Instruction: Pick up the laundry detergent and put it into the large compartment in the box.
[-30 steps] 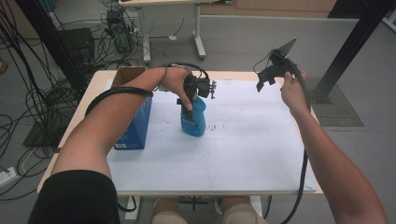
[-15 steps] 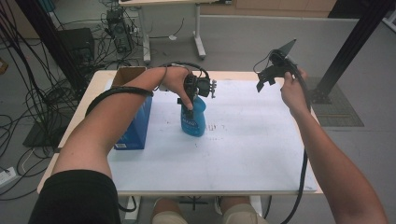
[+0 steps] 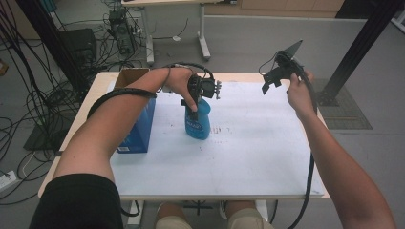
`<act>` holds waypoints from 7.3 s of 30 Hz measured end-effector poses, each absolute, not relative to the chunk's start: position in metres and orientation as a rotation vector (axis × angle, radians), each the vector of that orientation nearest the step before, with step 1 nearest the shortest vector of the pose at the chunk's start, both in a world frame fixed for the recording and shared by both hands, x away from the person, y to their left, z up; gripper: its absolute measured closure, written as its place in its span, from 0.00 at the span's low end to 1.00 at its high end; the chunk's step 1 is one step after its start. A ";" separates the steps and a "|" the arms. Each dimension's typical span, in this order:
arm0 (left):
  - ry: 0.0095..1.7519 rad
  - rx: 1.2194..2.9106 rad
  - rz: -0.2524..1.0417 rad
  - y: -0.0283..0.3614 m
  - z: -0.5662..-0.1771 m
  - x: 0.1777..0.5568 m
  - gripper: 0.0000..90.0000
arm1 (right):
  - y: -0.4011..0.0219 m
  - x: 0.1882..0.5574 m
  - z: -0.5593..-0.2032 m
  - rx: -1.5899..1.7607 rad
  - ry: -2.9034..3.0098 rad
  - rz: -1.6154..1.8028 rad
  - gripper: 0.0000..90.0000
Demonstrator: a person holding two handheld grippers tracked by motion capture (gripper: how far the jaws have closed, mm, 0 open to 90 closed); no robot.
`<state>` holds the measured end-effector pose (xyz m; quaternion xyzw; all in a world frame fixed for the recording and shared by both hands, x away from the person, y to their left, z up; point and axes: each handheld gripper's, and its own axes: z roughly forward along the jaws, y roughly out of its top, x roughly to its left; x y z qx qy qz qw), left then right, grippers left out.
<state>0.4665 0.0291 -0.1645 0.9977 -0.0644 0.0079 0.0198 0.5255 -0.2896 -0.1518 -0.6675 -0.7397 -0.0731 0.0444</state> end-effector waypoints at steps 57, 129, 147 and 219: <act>-0.299 3.086 0.081 0.032 -0.169 0.460 0.24 | -0.284 0.529 -0.156 -2.031 -2.264 -0.204 0.04; -0.415 3.087 0.067 0.031 -0.168 0.463 0.41 | -0.277 0.533 -0.160 -2.028 -2.274 -0.182 0.04; -0.399 3.087 0.064 0.031 -0.168 0.464 0.41 | -0.276 0.534 -0.160 -2.031 -2.273 -0.176 0.04; -0.334 3.103 0.061 0.027 -0.166 0.462 0.41 | -0.271 0.534 -0.161 -2.024 -2.279 -0.170 0.04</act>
